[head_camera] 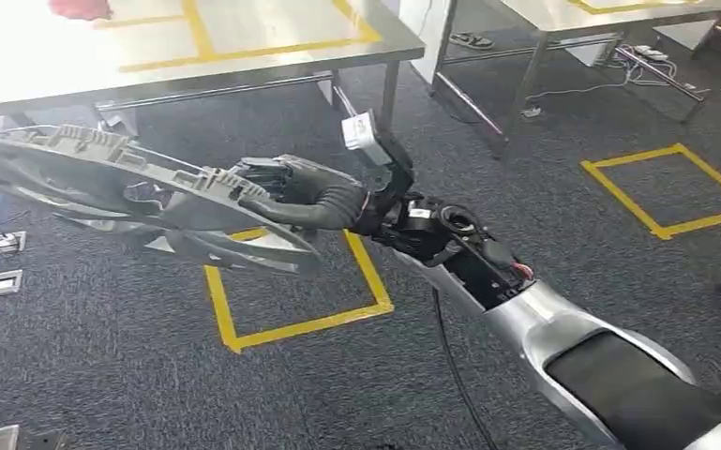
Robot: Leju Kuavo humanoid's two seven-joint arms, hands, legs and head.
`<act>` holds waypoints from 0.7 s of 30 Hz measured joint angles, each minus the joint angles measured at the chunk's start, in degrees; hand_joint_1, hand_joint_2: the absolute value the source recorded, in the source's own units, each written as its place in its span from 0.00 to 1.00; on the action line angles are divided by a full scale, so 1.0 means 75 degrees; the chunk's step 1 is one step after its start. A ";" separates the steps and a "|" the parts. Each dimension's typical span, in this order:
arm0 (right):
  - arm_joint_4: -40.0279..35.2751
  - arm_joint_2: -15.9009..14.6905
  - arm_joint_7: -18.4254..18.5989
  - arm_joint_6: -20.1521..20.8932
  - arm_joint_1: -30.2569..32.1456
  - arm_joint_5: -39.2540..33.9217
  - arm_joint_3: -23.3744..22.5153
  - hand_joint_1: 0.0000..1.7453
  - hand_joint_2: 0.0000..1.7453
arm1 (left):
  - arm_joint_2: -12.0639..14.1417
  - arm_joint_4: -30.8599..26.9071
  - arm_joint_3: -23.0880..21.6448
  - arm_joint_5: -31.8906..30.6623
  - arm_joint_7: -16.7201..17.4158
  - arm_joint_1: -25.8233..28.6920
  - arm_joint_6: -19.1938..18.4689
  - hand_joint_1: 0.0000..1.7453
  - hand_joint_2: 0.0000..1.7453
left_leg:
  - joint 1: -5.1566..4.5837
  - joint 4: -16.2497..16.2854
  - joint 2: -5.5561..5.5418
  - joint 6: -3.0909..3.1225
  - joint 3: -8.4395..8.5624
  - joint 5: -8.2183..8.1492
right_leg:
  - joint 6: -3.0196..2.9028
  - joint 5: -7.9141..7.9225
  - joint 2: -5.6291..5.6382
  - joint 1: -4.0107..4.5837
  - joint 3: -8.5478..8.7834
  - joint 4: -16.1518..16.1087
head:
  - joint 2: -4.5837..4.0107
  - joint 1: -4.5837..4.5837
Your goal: Take the parts from the cabinet and place them on the table.
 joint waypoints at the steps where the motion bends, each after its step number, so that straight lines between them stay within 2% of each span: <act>1: 0.0003 -0.0003 0.0003 0.0000 0.0016 0.0000 0.0000 1.00 1.00 | -0.0003 0.0000 -0.0003 0.0000 0.0000 0.0007 0.0000 0.00 1.00 | 0.0011 0.0006 -0.0010 -0.0024 0.0040 -0.0033 | 0.0004 0.0248 0.0000 -0.0012 0.0010 -0.0172 | 0.0000 0.0023; 2: 0.0003 -0.0006 0.0009 0.0000 0.0013 0.0000 0.0000 1.00 1.00 | -0.0006 0.0000 -0.0003 0.0000 0.0003 0.0008 0.0000 0.00 1.00 | 0.0024 0.0022 -0.0019 -0.0049 0.0081 -0.0071 | 0.0004 0.0607 -0.0001 -0.0025 0.0172 -0.0629 | 0.0000 0.0047; 4: 0.0003 -0.0012 0.0009 0.0003 -0.0004 0.0000 0.0000 1.00 1.00 | -0.0006 0.0000 -0.0003 0.0000 0.0006 0.0008 0.0000 0.00 1.00 | 0.0038 0.0063 -0.0050 -0.0135 0.0199 -0.0182 | -0.0023 0.1421 0.0001 -0.0060 0.0751 -0.2048 | 0.0000 0.0125; 5: 0.0006 -0.0012 0.0000 0.0003 -0.0009 -0.0006 0.0000 1.00 1.00 | -0.0003 0.0000 0.0000 0.0000 0.0006 0.0002 0.0000 0.00 1.00 | 0.0002 0.0065 -0.0050 -0.0187 0.0195 -0.0210 | -0.0027 0.1275 0.0025 -0.0025 0.0854 -0.2195 | 0.0000 0.0125; 6: -0.0003 -0.0012 -0.0009 0.0003 -0.0033 -0.0015 0.0000 1.00 1.00 | 0.0000 0.0000 0.0000 0.0000 0.0012 -0.0015 0.0000 0.00 1.00 | -0.0008 0.0112 -0.0058 -0.0222 0.0152 -0.0221 | -0.0070 0.1216 0.0026 -0.0012 0.1011 -0.2406 | 0.0000 0.0122; 9: -0.0003 -0.0026 -0.0020 -0.0006 -0.0005 -0.0017 -0.0009 1.00 1.00 | 0.0003 0.0000 -0.0003 -0.0020 0.0015 -0.0005 0.0000 0.00 1.00 | 0.0026 0.0069 -0.0048 -0.0357 0.0148 -0.0210 | -0.0220 0.1188 0.0042 0.0026 0.0984 -0.2389 | 0.0000 0.0070; 10: -0.0012 -0.0026 -0.0017 -0.0006 -0.0009 -0.0015 -0.0009 1.00 1.00 | 0.0003 0.0000 -0.0003 -0.0023 0.0015 -0.0007 0.0000 0.00 1.00 | 0.0048 0.0108 -0.0024 -0.0404 0.0135 -0.0276 | -0.0271 0.1195 0.0035 -0.0036 0.1079 -0.2449 | 0.0000 0.0085; 11: -0.0012 -0.0026 -0.0003 -0.0011 -0.0015 -0.0006 -0.0009 1.00 1.00 | 0.0000 0.0000 0.0000 -0.0021 0.0015 -0.0016 0.0000 0.00 1.00 | 0.0044 0.0400 0.0023 -0.0439 0.0018 -0.0397 | -0.0306 0.1173 0.0025 -0.0033 0.1118 -0.2466 | 0.0000 0.0001; 12: -0.0012 -0.0026 -0.0020 -0.0009 -0.0017 -0.0012 -0.0009 1.00 1.00 | 0.0003 0.0000 -0.0003 -0.0020 0.0015 -0.0023 0.0000 0.00 1.00 | 0.0044 0.0983 0.0023 -0.0464 -0.0302 -0.0636 | -0.0338 0.1153 0.0022 -0.0029 0.1128 -0.2466 | 0.0000 -0.0085; 14: -0.0012 -0.0026 -0.0029 -0.0006 -0.0005 -0.0018 -0.0003 1.00 1.00 | 0.0009 0.0000 0.0000 -0.0020 0.0015 -0.0009 0.0000 0.00 1.00 | 0.0046 0.2219 0.0022 -0.0492 -0.1044 -0.1021 | -0.0399 0.1104 0.0018 -0.0010 0.1163 -0.2466 | 0.0000 -0.0163; 15: -0.0009 -0.0029 -0.0029 -0.0009 0.0009 -0.0018 -0.0003 1.00 1.00 | 0.0006 0.0000 0.0000 -0.0020 0.0015 0.0003 0.0000 0.00 1.00 | 0.0047 0.2582 0.0023 -0.0486 -0.1328 -0.1010 | -0.0413 0.1066 0.0018 0.0000 0.1199 -0.2465 | 0.0000 -0.0195; 16: -0.0009 -0.0029 -0.0024 -0.0009 0.0020 -0.0015 -0.0003 1.00 1.00 | 0.0006 0.0000 0.0000 -0.0023 0.0015 0.0008 0.0000 0.00 1.00 | 0.0047 0.2503 0.0023 -0.0473 -0.1384 -0.0810 | -0.0413 0.1028 0.0021 0.0002 0.1251 -0.2465 | 0.0000 -0.0210; 17: -0.0009 -0.0029 -0.0009 -0.0009 0.0028 -0.0006 0.0000 1.00 1.00 | 0.0003 0.0000 0.0000 -0.0023 0.0015 0.0009 0.0000 0.00 1.00 | 0.0046 0.2081 0.0023 -0.0450 -0.1258 -0.0451 | -0.0406 0.0975 0.0025 0.0007 0.1320 -0.2465 | 0.0000 -0.0218; 19: -0.0012 -0.0029 -0.0012 -0.0009 0.0026 -0.0006 0.0000 1.00 1.00 | 0.0020 0.0000 -0.0003 -0.0023 0.0015 0.0006 0.0000 0.00 1.00 | 0.0039 0.0711 0.0027 -0.0383 -0.0686 0.0362 | -0.0375 0.0858 0.0029 0.0010 0.1481 -0.2465 | 0.0000 -0.0230; 20: -0.0012 -0.0029 -0.0018 -0.0009 0.0018 -0.0009 0.0000 1.00 1.00 | 0.0023 0.0000 -0.0003 -0.0020 0.0015 0.0002 0.0000 0.00 1.00 | 0.0020 0.0302 0.0041 -0.0338 -0.0471 0.0420 | -0.0337 0.0797 0.0026 0.0017 0.1498 -0.2476 | 0.0000 -0.0245; 21: -0.0012 -0.0029 -0.0026 -0.0009 -0.0015 -0.0012 -0.0003 1.00 1.00 | 0.0026 0.0000 -0.0003 -0.0020 0.0015 -0.0015 0.0000 0.00 1.00 | -0.0042 0.0138 0.0032 -0.0316 -0.0377 0.0310 | -0.0285 0.0761 0.0050 0.0064 0.1489 -0.2450 | 0.0000 -0.0280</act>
